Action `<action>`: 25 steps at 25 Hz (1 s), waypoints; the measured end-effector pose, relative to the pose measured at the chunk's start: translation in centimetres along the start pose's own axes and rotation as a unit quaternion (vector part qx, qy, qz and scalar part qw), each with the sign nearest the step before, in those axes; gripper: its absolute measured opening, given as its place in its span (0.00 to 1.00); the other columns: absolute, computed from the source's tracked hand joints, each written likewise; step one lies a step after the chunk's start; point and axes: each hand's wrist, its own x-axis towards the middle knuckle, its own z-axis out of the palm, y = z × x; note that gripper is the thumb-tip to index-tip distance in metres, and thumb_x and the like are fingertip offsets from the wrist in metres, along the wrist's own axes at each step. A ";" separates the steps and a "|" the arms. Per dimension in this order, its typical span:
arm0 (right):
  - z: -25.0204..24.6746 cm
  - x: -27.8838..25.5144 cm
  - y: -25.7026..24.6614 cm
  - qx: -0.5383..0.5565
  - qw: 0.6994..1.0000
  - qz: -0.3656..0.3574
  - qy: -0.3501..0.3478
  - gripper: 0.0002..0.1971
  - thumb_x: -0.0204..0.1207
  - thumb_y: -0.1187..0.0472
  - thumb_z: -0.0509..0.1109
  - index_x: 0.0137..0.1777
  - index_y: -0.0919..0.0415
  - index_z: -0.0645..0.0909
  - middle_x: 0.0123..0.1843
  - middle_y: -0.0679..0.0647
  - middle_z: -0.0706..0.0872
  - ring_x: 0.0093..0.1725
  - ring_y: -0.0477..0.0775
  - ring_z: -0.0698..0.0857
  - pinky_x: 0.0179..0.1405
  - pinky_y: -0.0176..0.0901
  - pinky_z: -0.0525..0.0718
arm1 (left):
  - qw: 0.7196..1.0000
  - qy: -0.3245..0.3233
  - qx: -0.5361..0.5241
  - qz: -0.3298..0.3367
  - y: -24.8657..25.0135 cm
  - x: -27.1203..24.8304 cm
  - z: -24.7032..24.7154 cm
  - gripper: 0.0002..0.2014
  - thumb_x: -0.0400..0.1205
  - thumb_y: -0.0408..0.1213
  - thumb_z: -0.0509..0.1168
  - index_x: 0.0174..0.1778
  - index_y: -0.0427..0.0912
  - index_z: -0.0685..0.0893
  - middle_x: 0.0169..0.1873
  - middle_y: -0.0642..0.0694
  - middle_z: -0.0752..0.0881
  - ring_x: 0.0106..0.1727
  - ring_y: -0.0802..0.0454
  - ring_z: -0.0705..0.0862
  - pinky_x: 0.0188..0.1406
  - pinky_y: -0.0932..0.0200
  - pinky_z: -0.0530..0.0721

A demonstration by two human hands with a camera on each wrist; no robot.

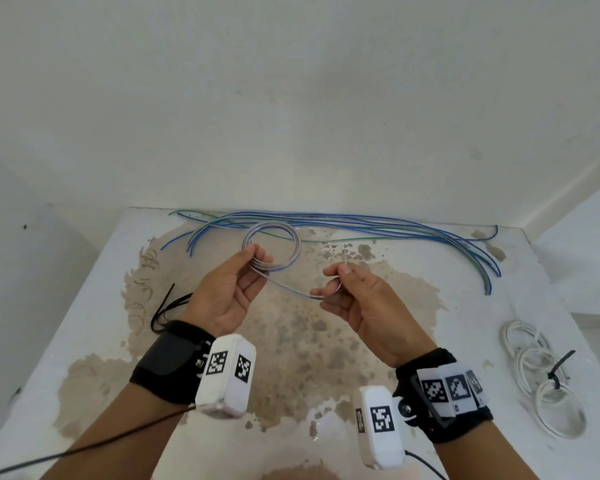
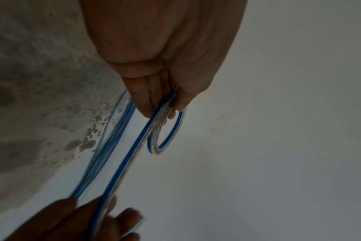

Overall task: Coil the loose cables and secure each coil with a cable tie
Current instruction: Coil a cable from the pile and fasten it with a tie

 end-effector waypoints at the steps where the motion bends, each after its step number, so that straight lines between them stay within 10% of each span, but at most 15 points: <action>1: 0.1 -0.1 0.1 -0.006 1.000 0.002 -0.009 0.13 0.80 0.52 0.63 0.52 0.61 0.82 0.36 0.51 0.87 0.51 0.52 0.92 0.53 0.41 0.87 | 1.000 0.005 -0.003 0.006 0.4 0.3 0.2 0.06 0.86 0.37 0.66 0.44 0.45 0.86 0.35 0.52 0.92 0.37 0.61 0.91 0.41 0.66 0.89; 14: -0.2 -0.3 -0.5 0.031 0.999 -0.016 0.005 0.11 0.80 0.53 0.63 0.51 0.60 0.80 0.37 0.51 0.88 0.55 0.52 0.92 0.50 0.40 0.89 | 0.999 0.021 -0.002 0.043 2.9 1.6 0.7 0.09 0.87 0.37 0.64 0.42 0.44 0.85 0.33 0.52 0.92 0.36 0.62 0.91 0.41 0.65 0.89; 21: -2.5 3.0 -3.1 -0.065 0.986 -0.070 0.138 0.14 0.87 0.57 0.67 0.68 0.58 0.85 0.38 0.49 0.83 0.38 0.45 0.88 0.35 0.36 0.78 | 0.974 -0.121 0.189 -0.009 1.3 -1.4 0.5 0.09 0.83 0.37 0.66 0.55 0.40 0.88 0.42 0.47 0.92 0.42 0.57 0.93 0.38 0.65 0.89; 25: -1.6 3.5 -4.0 -0.148 0.980 -0.073 0.113 0.09 0.82 0.59 0.75 0.60 0.58 0.87 0.40 0.50 0.90 0.39 0.46 0.89 0.38 0.38 0.79 | 0.950 -0.161 0.268 -0.028 1.1 -2.3 0.7 0.16 0.74 0.40 0.71 0.56 0.38 0.90 0.44 0.42 0.92 0.46 0.52 0.93 0.48 0.60 0.91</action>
